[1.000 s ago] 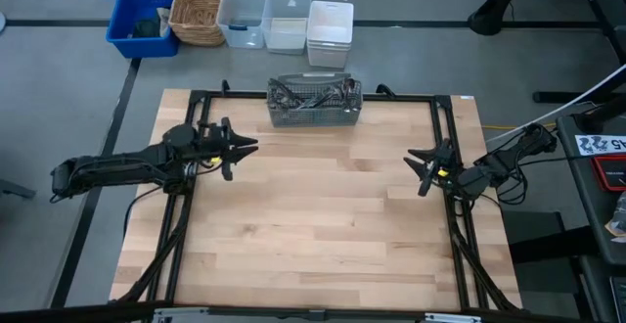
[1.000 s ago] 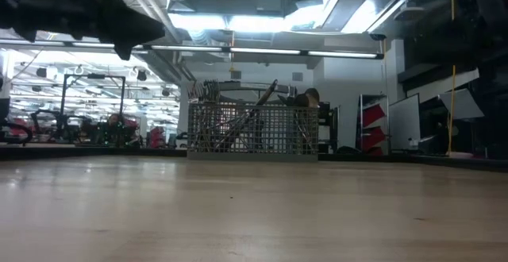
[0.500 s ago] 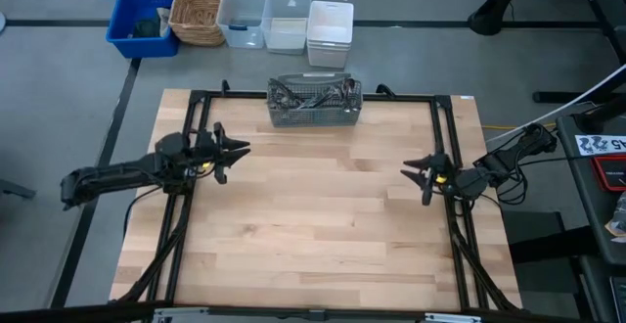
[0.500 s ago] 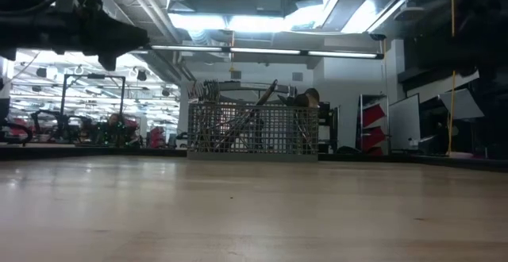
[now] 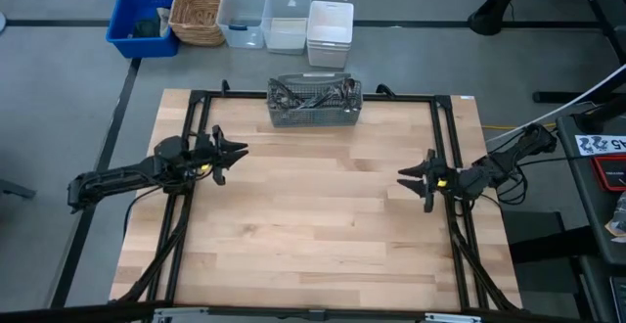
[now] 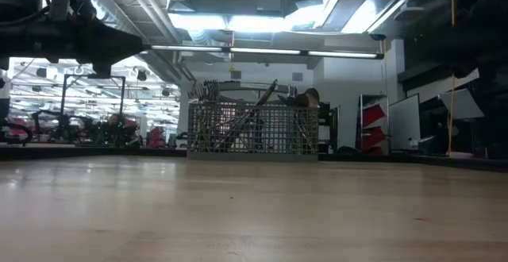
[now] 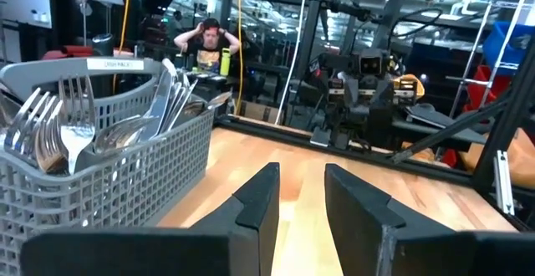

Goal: Sort silverware
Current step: Return to Home Position

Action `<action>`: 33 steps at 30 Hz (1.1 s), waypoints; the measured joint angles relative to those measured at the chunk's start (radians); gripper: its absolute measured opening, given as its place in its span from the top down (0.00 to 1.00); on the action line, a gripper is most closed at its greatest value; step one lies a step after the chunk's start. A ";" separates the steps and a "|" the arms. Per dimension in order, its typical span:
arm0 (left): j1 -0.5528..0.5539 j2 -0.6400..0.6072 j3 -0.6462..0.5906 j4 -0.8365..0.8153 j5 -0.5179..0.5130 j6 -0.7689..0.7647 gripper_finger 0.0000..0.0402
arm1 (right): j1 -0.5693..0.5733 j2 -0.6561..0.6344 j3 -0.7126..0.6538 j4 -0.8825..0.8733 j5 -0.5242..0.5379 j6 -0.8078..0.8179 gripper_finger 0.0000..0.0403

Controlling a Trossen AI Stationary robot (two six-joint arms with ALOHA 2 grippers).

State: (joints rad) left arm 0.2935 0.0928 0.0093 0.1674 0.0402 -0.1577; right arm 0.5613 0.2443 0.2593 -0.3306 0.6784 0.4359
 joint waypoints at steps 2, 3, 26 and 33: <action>0.000 -0.010 0.000 -0.001 0.000 0.000 0.79 | 0.000 0.000 -0.054 0.161 0.018 -0.055 0.65; 0.000 -0.014 0.000 0.000 0.000 0.000 0.79 | 0.000 0.000 -0.085 0.252 0.017 -0.081 0.65; 0.002 -0.019 0.000 -0.057 -0.025 0.074 0.79 | -0.471 0.008 -0.245 0.756 -0.313 -0.322 0.65; 0.003 -0.019 0.000 -0.058 -0.025 0.089 0.79 | -0.620 0.008 -0.245 0.609 -0.545 -0.216 0.65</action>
State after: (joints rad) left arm 0.2962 0.0742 0.0094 0.1097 0.0151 -0.0689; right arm -0.0583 0.2528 0.0143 0.2784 0.1338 0.2197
